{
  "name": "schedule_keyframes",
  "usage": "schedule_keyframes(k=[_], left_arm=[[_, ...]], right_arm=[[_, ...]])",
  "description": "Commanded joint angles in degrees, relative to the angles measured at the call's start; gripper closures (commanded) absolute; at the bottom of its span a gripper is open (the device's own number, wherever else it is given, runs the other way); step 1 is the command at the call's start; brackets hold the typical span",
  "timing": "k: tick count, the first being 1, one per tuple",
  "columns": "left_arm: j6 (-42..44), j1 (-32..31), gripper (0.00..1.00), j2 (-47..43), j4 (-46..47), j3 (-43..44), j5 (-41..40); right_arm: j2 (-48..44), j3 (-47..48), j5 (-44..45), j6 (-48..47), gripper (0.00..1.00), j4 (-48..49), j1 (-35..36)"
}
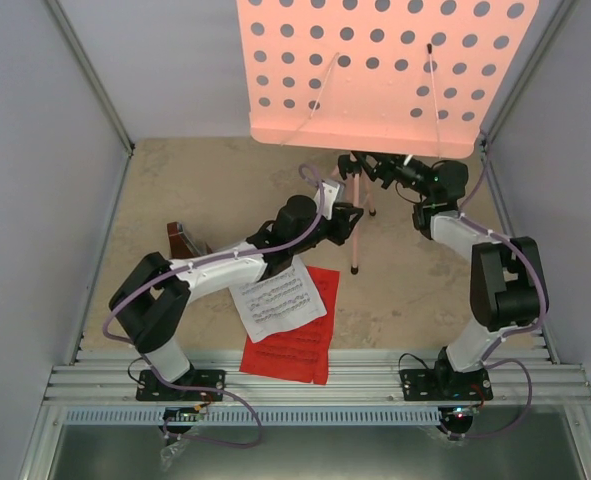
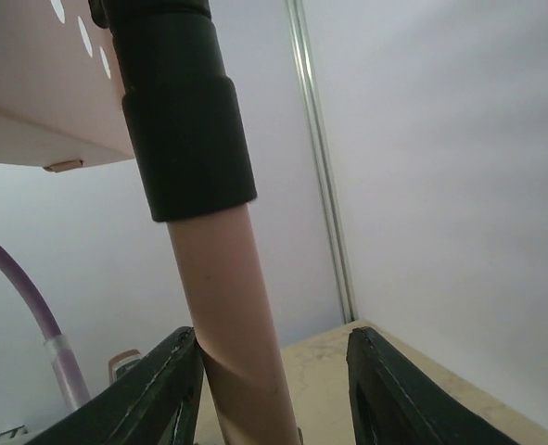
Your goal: Pack up the instrument practice props
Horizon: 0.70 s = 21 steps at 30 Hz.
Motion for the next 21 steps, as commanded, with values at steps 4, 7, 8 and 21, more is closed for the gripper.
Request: schedule_keyframes(k=[4, 7, 8, 21], left_arm=[[2.0, -0.1, 0.74, 3.0, -2.0, 3.1, -3.4], [2.3, -0.1, 0.8, 3.8, -2.4, 3.4, -5.1], [2.4, -0.1, 0.82, 4.0, -2.6, 3.6, -5.2], [5.7, -0.1, 0.54, -6.5, 4.8, -6.0, -3.8]], right_arm=[[3.4, 5.9, -5.9, 2.3, 0.58, 2.7, 0.2], [3.9, 7.1, -7.8, 3.1, 0.6, 3.2, 0.6], [3.9, 7.3, -8.3, 3.0, 0.61, 3.2, 0.7], [-0.9, 3.5, -9.1, 2.8, 1.0, 4.1, 0.8]])
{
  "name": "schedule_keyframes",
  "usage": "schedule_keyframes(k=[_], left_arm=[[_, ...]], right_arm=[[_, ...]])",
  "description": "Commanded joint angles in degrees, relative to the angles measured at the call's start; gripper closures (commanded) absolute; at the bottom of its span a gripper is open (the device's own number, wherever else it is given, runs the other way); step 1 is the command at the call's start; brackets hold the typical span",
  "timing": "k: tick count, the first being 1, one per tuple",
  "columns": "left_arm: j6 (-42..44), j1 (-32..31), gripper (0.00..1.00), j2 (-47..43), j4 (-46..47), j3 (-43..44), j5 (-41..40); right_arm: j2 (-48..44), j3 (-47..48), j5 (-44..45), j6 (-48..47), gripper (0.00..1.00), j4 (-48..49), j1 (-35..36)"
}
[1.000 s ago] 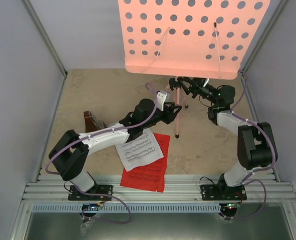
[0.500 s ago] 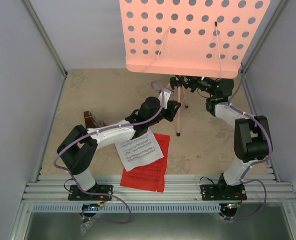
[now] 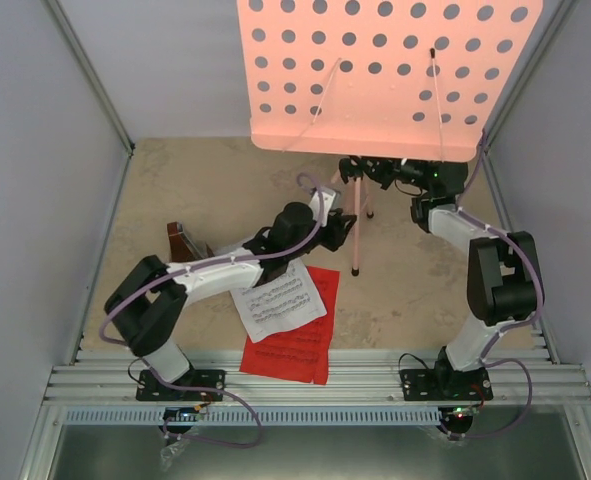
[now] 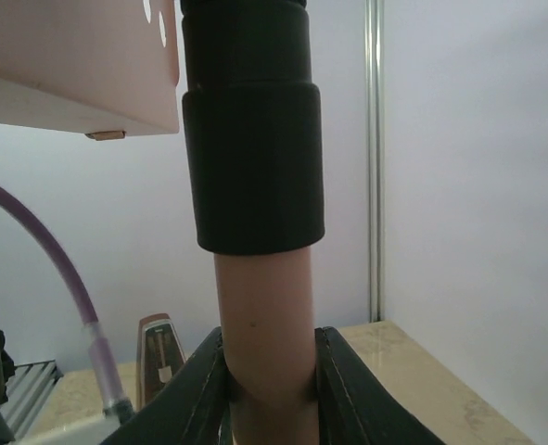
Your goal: Pack up the instrument practice props
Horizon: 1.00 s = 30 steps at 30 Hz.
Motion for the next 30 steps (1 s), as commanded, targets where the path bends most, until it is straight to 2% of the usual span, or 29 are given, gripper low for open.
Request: schedule_keyframes(k=[1, 6, 7, 12, 20, 27, 30], left_arm=[[2.9, 0.2, 0.49, -8.4, 6.2, -5.1, 0.7], [6.1, 0.3, 0.07, -14.6, 9.3, -9.2, -1.0], [7.2, 0.3, 0.02, -14.5, 9.0, -8.7, -0.7], [11.0, 0.3, 0.01, -9.5, 6.1, -2.0, 6.6], [12.6, 0.3, 0.01, -3.8, 9.9, 1.2, 3.1], [13.5, 0.3, 0.01, 0.9, 12.4, 4.3, 8.3], [13.5, 0.3, 0.1, 1.9, 13.4, 5.1, 8.8]], right_arm=[[-4.7, -2.6, 0.3, 3.4, 0.99, 0.9, 0.5], [-8.5, -5.2, 1.3, 2.7, 1.0, -0.1, 0.6], [-9.2, -5.6, 1.3, 2.5, 1.0, -0.4, 0.5], [-12.2, -7.7, 2.3, 1.4, 0.99, -2.2, 0.6], [-15.3, -10.0, 2.7, 0.0, 0.99, -4.9, 0.7], [-16.1, -11.2, 3.6, 0.5, 0.99, -4.5, 1.4], [-16.5, -11.2, 3.9, 0.8, 1.0, -4.6, 1.6]])
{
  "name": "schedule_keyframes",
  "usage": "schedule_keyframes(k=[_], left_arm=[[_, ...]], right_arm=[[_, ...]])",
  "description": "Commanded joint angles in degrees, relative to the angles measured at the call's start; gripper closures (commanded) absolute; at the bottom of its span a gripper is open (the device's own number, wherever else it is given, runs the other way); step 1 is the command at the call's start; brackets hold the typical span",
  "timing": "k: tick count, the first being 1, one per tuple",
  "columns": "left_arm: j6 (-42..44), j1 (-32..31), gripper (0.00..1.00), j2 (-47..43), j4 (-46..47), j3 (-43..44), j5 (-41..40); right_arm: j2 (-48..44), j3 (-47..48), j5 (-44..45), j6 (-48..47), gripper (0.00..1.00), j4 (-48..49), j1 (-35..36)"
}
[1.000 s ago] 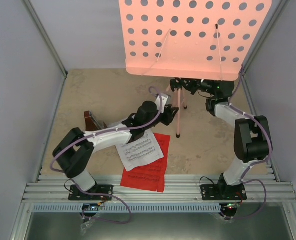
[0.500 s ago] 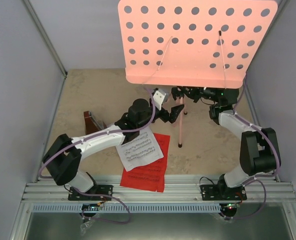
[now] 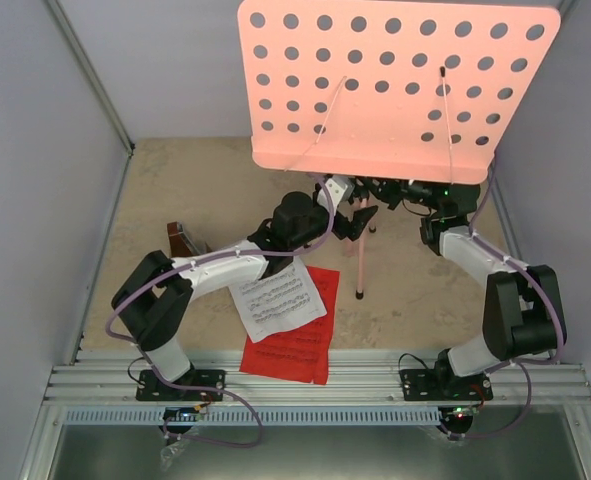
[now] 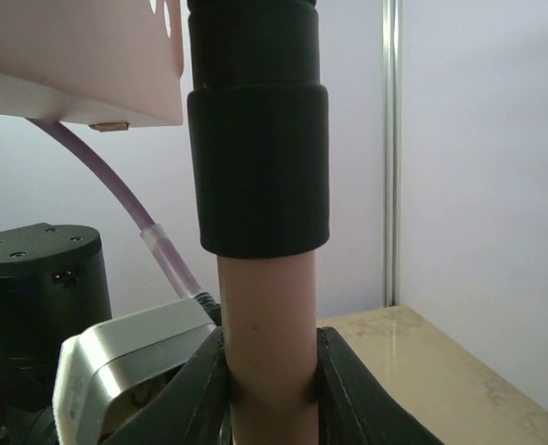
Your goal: Pack up the instrument practice props
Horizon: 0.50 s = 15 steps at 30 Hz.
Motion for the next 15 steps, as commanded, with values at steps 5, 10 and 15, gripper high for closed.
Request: schedule_keyframes(k=[5, 10, 15], left_arm=[[0.8, -0.3, 0.31, 1.6, 4.7, 3.7, 3.8], [0.6, -0.6, 0.46, 1.2, 4.0, 5.5, 4.7], [-0.8, -0.9, 0.55, -0.3, 4.7, 6.8, 6.7]], right_arm=[[-4.3, 1.5, 4.5, 3.5, 0.99, -1.4, 1.1], [-6.7, 3.6, 4.3, 1.1, 0.99, -6.4, 1.1], [-9.2, 6.9, 4.4, -3.2, 0.99, -17.4, 1.1]])
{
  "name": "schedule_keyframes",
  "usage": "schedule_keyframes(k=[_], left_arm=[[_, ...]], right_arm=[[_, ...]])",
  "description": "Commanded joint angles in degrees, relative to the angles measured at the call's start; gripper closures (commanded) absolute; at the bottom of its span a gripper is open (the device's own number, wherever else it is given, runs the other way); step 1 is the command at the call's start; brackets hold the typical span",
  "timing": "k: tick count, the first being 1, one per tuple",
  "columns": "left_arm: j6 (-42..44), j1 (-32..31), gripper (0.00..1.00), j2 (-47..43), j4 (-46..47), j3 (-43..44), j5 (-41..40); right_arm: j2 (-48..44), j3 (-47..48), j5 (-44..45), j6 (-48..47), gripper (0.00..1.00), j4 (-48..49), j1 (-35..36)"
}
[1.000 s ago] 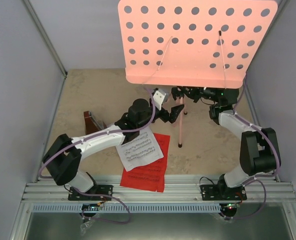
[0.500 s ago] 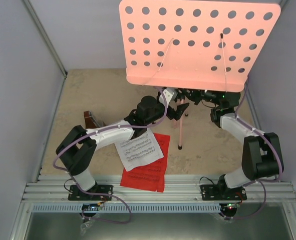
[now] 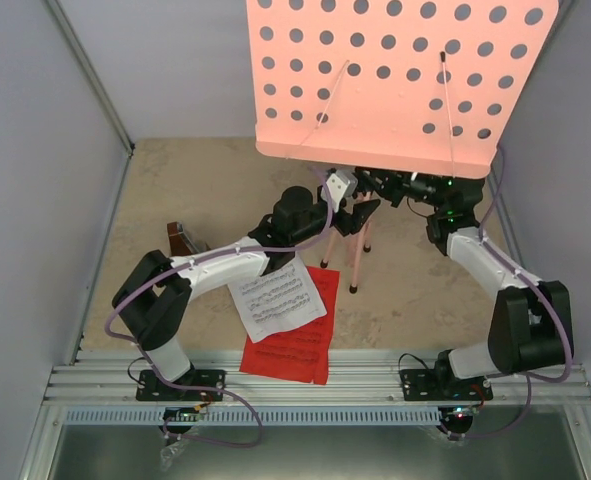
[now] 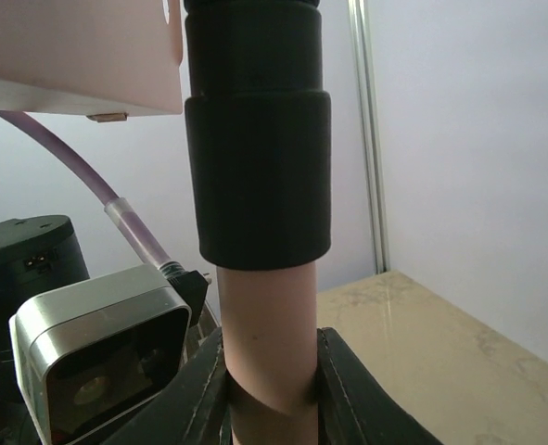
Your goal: Pack up the instrument practice props
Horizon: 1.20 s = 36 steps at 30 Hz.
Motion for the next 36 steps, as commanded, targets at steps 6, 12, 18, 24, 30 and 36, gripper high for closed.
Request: schedule_keyframes(k=[6, 12, 18, 24, 30, 36], left_arm=[[-9.1, -2.0, 0.65, -2.9, 6.3, 4.6, 5.1], [-20.0, -3.8, 0.75, -4.5, 7.4, 2.4, 2.4], [-31.6, -4.1, 0.79, -6.3, 6.2, -3.7, -5.3], [-38.4, -4.3, 0.86, -7.2, 4.3, -8.2, -11.1], [-44.2, -4.2, 0.85, -7.0, 3.9, -11.5, -16.0], [-47.5, -4.2, 0.88, -5.6, 4.8, -13.1, -21.0]], right_arm=[[-7.5, 14.7, 10.4, -12.5, 0.99, -31.7, 2.2], [-4.5, 18.5, 14.0, -15.1, 1.0, -44.2, 2.5], [2.8, 19.0, 14.2, -15.7, 1.0, -48.7, 3.7], [9.4, 19.7, 19.0, -18.4, 0.99, -49.7, 7.3], [17.9, 21.8, 19.4, -18.8, 0.97, -49.6, 9.3], [25.6, 24.4, 19.5, -19.7, 0.94, -49.6, 10.4]])
